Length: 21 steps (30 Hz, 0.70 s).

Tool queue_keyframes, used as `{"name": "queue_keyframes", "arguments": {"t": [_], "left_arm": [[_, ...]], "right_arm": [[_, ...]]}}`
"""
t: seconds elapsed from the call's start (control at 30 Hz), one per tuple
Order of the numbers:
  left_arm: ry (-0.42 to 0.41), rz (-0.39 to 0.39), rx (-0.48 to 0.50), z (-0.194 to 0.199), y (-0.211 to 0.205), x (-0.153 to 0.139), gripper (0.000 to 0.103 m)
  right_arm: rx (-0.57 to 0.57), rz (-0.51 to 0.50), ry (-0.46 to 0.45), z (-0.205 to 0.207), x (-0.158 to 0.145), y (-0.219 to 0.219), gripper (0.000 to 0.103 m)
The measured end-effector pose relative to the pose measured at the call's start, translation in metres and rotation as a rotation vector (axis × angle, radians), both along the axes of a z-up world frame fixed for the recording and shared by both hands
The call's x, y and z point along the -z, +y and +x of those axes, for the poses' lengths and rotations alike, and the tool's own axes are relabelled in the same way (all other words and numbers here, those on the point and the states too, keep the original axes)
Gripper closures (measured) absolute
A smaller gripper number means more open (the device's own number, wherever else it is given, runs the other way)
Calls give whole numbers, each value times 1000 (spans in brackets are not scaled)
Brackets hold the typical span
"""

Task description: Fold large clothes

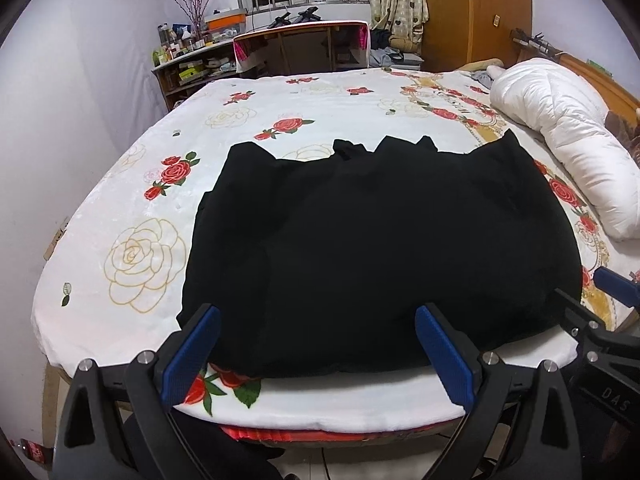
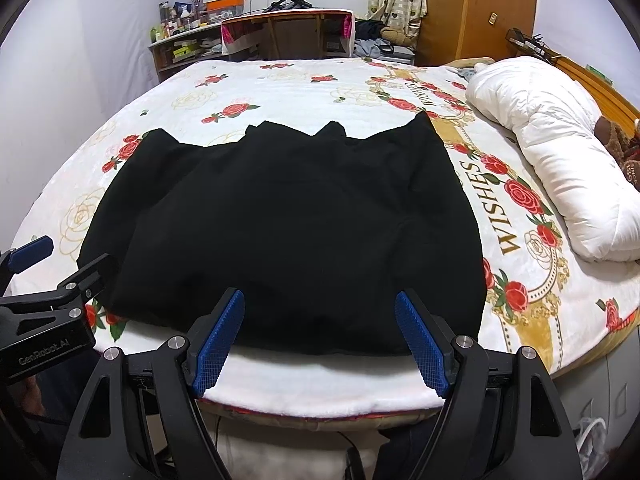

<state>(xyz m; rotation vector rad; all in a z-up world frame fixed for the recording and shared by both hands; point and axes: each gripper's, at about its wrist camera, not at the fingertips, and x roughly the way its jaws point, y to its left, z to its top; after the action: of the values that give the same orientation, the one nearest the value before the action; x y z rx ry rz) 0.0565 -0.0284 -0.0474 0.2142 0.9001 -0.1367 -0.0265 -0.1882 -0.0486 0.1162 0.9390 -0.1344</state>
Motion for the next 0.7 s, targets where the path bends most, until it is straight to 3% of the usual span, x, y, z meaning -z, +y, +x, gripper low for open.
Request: {"name": "queue_keyframes", "arguments": {"t": [0.27,0.5,0.7], "left_arm": [[-15,11,-13,-2,-1,-1,4],[-29,-65,-5,-5,3,-9,4],[-34,-58,-8,-6,1,-12,4]], "right_arm": [[2,-1,0,0,0,1,25],[5,-2,-4,0,-1,-1,25],[4,-2,-12,-1,-4,0,25]]}}
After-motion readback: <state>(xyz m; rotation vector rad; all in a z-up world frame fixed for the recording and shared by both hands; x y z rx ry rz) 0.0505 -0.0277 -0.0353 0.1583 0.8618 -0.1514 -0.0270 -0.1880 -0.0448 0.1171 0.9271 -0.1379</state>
